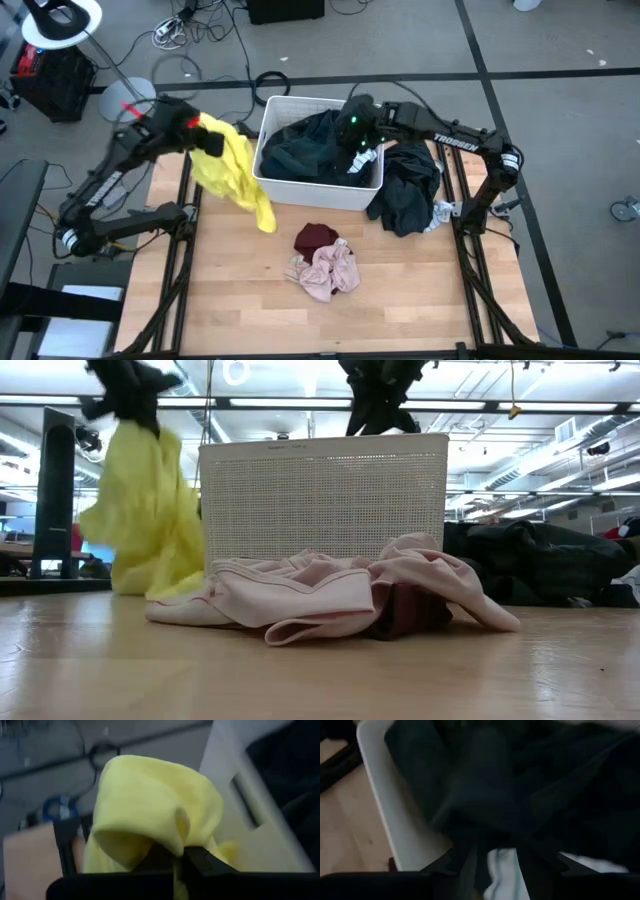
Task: Sort clothes
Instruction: Put the yellow shirt into the laundry organizer
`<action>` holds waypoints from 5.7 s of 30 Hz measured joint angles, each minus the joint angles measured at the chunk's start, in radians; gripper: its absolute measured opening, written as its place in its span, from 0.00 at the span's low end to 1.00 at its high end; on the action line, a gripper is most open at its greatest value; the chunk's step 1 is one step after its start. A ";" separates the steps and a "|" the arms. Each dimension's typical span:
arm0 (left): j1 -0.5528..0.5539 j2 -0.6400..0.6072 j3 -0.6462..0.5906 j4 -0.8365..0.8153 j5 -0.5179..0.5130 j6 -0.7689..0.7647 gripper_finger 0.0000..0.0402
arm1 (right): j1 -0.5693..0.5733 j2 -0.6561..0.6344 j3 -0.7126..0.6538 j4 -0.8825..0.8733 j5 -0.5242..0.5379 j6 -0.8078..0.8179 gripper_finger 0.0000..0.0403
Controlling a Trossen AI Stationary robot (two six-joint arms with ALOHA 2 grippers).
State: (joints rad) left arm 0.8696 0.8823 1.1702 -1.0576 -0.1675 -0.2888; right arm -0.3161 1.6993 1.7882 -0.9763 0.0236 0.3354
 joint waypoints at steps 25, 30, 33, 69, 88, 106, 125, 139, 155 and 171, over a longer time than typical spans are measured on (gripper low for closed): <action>-0.002 0.267 0.619 0.428 0.591 0.043 0.02 | 0.482 -0.002 -0.087 0.160 0.476 0.356 0.33; -0.002 0.372 0.691 0.522 0.708 -0.033 0.02 | 0.600 -0.002 -0.087 0.031 0.636 0.567 0.33; -0.001 0.423 0.694 0.495 0.760 -0.032 0.02 | 0.660 -0.002 -0.087 -0.047 0.700 0.704 0.33; -0.241 1.084 0.696 -0.113 0.322 0.417 0.02 | 0.901 -0.005 -0.227 -0.314 0.799 1.389 0.31; -0.252 1.174 0.867 -0.225 0.323 0.416 0.31 | 0.948 -0.006 -0.227 -0.420 0.797 1.503 0.30; -0.215 0.983 1.174 -0.383 0.254 0.468 0.32 | 0.943 -0.008 -0.224 -0.414 0.794 1.507 0.28; -0.063 0.325 0.253 0.182 0.269 0.293 0.32 | 0.941 -0.010 -0.223 -0.416 0.792 1.504 0.28; -0.064 0.060 -0.402 0.561 0.244 0.098 0.32 | 0.942 -0.091 -0.223 -0.413 0.756 1.455 0.28; -0.066 0.084 -0.662 1.012 0.246 0.433 0.31 | 0.941 -0.138 -0.222 -0.425 0.756 1.401 0.28; -0.066 0.103 -0.670 1.178 0.320 0.489 0.27 | 0.940 -0.138 -0.222 -0.425 0.758 1.388 0.28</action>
State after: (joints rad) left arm 0.8032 0.9857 0.5007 0.1207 0.1520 0.1997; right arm 0.6239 1.5616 1.5658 -1.4014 0.7815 1.7229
